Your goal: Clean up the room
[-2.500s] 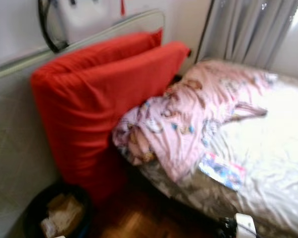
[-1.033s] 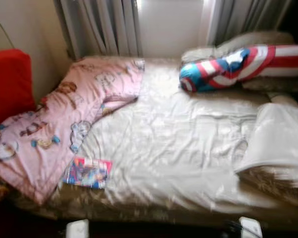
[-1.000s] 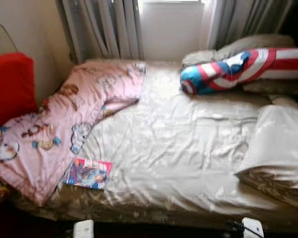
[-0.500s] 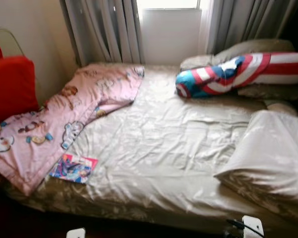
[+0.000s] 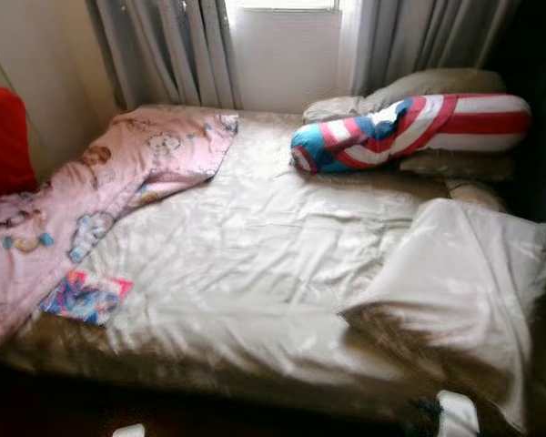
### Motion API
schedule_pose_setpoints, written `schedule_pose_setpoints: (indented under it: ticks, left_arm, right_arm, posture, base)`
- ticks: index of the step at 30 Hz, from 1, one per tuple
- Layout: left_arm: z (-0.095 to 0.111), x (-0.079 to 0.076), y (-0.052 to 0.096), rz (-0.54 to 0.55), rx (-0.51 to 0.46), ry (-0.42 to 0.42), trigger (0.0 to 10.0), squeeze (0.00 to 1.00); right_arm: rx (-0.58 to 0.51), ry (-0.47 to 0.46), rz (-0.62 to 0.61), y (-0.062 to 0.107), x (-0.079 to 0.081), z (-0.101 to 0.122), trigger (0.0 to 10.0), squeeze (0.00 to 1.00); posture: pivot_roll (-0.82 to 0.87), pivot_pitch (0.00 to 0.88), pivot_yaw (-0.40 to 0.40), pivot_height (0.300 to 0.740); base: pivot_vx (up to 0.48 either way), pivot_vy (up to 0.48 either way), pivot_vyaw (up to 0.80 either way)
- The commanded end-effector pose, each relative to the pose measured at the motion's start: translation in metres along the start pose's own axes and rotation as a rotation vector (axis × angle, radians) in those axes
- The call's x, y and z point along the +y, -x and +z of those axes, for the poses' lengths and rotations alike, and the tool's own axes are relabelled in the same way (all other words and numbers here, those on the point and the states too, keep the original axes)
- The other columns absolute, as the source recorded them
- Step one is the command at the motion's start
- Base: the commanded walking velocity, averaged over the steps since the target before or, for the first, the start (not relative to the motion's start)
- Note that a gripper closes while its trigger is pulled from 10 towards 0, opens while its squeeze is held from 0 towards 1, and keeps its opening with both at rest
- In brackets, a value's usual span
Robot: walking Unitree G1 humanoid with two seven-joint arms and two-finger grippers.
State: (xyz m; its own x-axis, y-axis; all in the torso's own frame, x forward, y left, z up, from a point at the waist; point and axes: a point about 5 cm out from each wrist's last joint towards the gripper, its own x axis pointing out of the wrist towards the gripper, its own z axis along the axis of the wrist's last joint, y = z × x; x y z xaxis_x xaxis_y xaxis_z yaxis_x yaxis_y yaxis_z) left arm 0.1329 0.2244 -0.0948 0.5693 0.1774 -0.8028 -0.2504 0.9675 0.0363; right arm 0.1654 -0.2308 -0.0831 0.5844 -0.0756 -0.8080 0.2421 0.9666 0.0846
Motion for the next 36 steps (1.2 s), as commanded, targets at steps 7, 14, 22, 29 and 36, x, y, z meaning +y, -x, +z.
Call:
schedule_pose_setpoints:
  ticks: [7, 14, 22, 29, 36]
  left_arm:
    - [0.003, -0.035, -0.003, -0.041, 0.015, -0.02, 10.0, 0.0]
    - [0.005, -0.045, -0.004, -0.043, 0.022, -0.025, 10.0, 0.0]
    - [0.003, -0.035, -0.004, -0.037, 0.026, -0.022, 10.0, 0.0]
    - [0.002, -0.035, -0.003, -0.043, 0.026, -0.025, 10.0, 0.0]
    - [0.002, -0.035, -0.003, -0.054, 0.027, -0.044, 10.0, 0.0]
  right_arm:
    - [0.014, 0.008, -0.008, 0.001, -0.004, -0.002, 10.0, 0.0]
    - [0.007, 0.004, -0.004, 0.001, -0.003, -0.002, 10.0, 0.0]
    - [0.005, 0.003, 0.0, 0.001, -0.003, -0.003, 10.0, 0.0]
    - [0.007, 0.005, 0.0, 0.001, -0.003, -0.003, 10.0, 0.0]
    - [0.007, 0.007, -0.002, 0.001, -0.003, -0.003, 10.0, 0.0]
  posture:
    - [-0.05, 0.0, 0.005, 0.74]
    - [-0.05, 0.0, 0.009, 0.74]
    - [-0.06, 0.0, 0.014, 0.74]
    - [-0.06, 0.0, 0.013, 0.74]
    - [-0.06, 0.0, 0.015, 0.74]
  base:
    - [0.0, -0.236, -0.71]
    - [0.0, 0.0, -0.19]
    - [0.0, 0.0, 0.0]
    - [0.0, 0.0, 0.0]
    - [0.071, 0.0, 0.0]
